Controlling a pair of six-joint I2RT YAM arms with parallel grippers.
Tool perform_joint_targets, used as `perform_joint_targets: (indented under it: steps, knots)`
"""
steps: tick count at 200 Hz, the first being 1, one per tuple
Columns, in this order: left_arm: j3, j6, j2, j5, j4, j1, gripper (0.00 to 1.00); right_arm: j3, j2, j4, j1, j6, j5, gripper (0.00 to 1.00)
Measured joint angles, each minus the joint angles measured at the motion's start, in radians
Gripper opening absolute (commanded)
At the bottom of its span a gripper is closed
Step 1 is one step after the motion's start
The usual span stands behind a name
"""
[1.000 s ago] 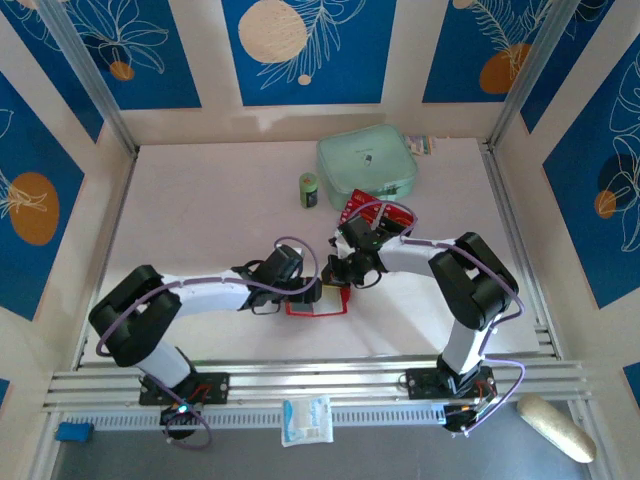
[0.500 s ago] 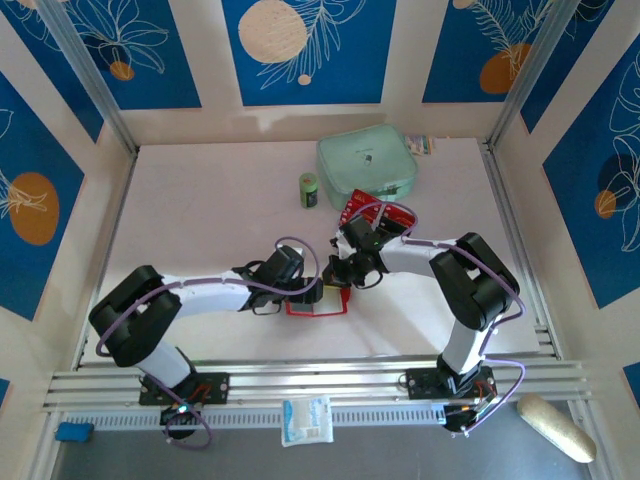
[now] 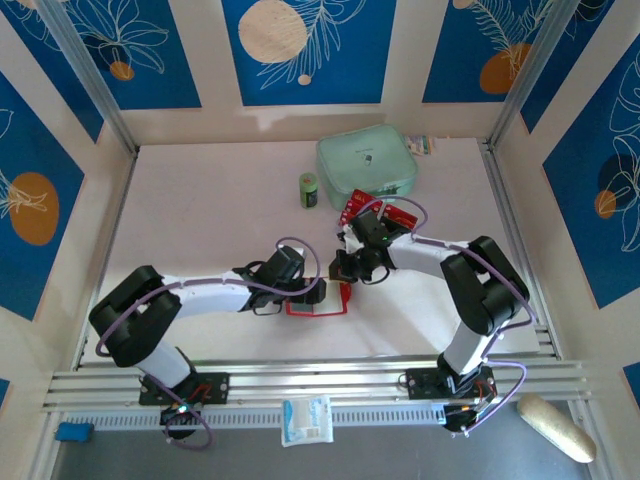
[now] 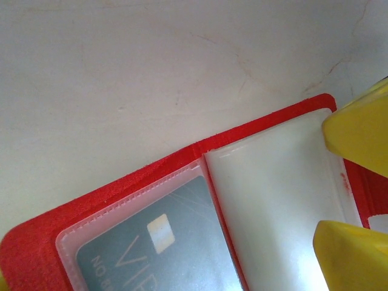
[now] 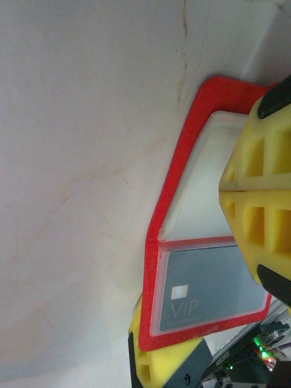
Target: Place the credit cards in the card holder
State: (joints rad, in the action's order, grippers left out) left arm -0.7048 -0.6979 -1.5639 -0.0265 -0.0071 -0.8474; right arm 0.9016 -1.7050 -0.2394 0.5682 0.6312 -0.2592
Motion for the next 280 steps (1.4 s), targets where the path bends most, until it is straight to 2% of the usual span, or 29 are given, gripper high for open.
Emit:
perform_joint_targets:
  steps: [85, 100, 147, 181, 193, 211, 224, 280]
  knots:
    - [0.000, 0.004, 0.001, 0.000, 0.000, 0.000, 0.98, 0.026, -0.071, 0.018, 0.053, -0.002, -0.003, 0.00]
    - [0.000, 0.008, 0.001, 0.000, 0.000, 0.000, 0.95, 0.026, -0.072, 0.019, 0.053, 0.001, -0.003, 0.00]
    - [0.011, 0.026, 0.001, -0.019, 0.000, 0.000, 0.76, 0.028, -0.074, 0.031, 0.063, 0.014, -0.004, 0.00]
    - [0.018, 0.026, 0.000, -0.027, 0.007, 0.000, 0.74, 0.028, -0.075, 0.034, 0.063, 0.026, -0.008, 0.00]
    - [0.019, 0.026, 0.000, -0.027, 0.008, 0.000, 0.74, 0.027, -0.071, 0.034, 0.061, 0.032, -0.006, 0.06]
    - [0.023, 0.026, 0.001, -0.028, 0.013, 0.000, 0.75, 0.020, -0.049, 0.035, 0.055, 0.043, -0.006, 0.23]
    - [0.024, 0.026, 0.002, -0.029, 0.016, 0.000, 0.74, 0.008, -0.021, 0.039, 0.051, 0.055, -0.003, 0.31]
    - [0.034, 0.026, 0.006, -0.031, 0.029, 0.000, 0.74, -0.048, 0.012, 0.077, 0.047, 0.097, -0.003, 0.39]
